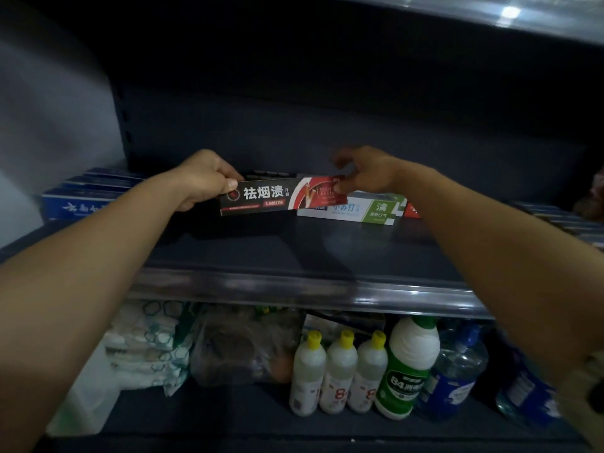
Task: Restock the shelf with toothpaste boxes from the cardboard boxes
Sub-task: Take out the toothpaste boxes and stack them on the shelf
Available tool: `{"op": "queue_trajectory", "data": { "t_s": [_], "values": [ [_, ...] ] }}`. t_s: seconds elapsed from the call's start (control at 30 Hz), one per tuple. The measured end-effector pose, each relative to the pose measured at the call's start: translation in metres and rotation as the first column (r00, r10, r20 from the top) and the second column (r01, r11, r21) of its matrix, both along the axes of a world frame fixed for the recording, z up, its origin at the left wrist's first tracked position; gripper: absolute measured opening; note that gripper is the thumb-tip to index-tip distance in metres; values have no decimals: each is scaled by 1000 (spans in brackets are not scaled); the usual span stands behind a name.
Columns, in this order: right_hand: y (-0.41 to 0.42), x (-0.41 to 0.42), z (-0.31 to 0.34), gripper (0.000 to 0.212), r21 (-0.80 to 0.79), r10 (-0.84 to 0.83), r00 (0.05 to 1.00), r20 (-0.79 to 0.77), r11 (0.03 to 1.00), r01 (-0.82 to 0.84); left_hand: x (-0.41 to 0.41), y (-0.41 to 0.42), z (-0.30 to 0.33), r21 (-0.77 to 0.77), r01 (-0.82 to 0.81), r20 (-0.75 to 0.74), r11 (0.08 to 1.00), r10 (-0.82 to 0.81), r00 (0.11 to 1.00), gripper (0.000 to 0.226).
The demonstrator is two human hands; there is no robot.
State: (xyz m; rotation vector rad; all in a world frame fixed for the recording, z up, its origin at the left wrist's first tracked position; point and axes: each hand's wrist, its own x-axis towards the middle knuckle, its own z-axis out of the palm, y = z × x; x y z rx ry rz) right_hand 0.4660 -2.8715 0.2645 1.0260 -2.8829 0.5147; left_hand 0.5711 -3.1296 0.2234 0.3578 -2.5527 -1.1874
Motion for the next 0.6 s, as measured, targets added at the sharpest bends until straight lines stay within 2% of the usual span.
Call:
{"op": "queue_trajectory", "data": {
  "t_s": [0.13, 0.33, 0.6],
  "values": [
    [-10, 0, -11, 52, 23, 71, 997, 40, 997, -72, 6, -7, 0, -75, 19, -7, 997, -20, 1000, 24],
    [-30, -1, -33, 46, 27, 77, 989, 124, 996, -81, 9, -26, -9, -162, 44, 68, 986, -33, 997, 29],
    [-60, -10, -52, 24, 38, 98, 994, 56, 994, -100, -5, -57, -21, -355, 93, 145, 930, -44, 988, 36]
  ]
}}
